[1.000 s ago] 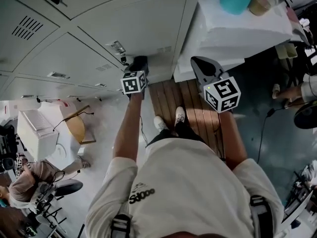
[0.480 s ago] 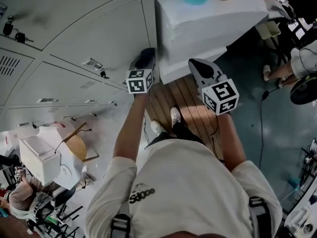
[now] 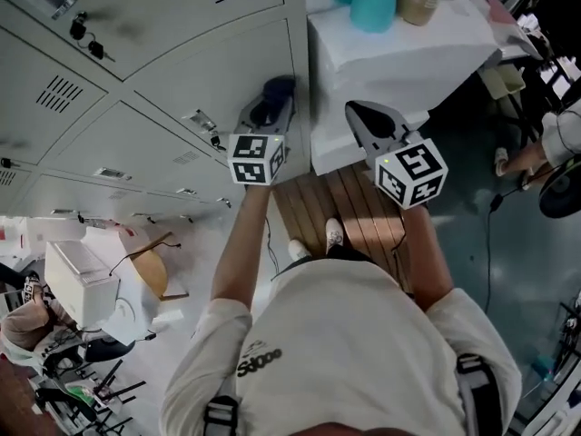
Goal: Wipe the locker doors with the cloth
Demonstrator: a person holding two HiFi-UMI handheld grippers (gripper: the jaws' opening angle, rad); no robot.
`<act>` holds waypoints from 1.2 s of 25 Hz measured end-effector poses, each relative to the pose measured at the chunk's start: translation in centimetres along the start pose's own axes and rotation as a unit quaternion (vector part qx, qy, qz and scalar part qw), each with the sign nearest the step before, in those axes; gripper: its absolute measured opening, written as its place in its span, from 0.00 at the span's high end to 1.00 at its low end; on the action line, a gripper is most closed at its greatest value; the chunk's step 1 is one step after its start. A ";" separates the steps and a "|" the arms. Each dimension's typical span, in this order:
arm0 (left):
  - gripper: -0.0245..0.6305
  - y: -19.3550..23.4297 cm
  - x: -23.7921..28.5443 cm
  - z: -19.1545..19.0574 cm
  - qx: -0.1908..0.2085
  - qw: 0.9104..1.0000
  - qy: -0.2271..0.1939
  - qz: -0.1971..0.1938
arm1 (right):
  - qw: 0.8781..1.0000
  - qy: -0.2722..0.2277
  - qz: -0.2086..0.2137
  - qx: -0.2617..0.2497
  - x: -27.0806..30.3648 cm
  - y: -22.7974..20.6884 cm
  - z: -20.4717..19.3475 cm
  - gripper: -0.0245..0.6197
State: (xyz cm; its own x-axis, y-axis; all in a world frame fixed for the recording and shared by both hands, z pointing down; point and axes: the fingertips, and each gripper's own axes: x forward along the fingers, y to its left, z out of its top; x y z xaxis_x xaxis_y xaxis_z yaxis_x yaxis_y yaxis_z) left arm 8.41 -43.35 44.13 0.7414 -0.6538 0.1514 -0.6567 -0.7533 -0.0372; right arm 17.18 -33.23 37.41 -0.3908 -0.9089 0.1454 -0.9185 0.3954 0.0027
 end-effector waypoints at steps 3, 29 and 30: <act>0.79 0.1 -2.7 2.8 0.049 0.999 -0.012 -0.001 | 0.999 -0.025 0.033 -0.013 1.3 1.7 2.7 0.95; 0.79 8.9 -22.3 10.9 0.100 0.975 -0.063 0.190 | 0.976 -0.074 0.154 -0.133 6.6 11.6 9.7 0.95; 0.79 8.7 -22.4 10.9 0.102 0.974 -0.063 0.190 | 0.976 -0.073 0.155 -0.135 6.5 11.8 9.7 0.95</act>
State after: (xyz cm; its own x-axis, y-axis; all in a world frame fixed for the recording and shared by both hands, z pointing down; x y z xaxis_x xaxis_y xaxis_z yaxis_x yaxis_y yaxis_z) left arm -12.43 -36.08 29.61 0.4694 -0.8823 -0.0336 -0.8557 -0.4452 -0.2639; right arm 3.18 -35.77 28.80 -0.6701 -0.7413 0.0372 -0.7132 0.6570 0.2442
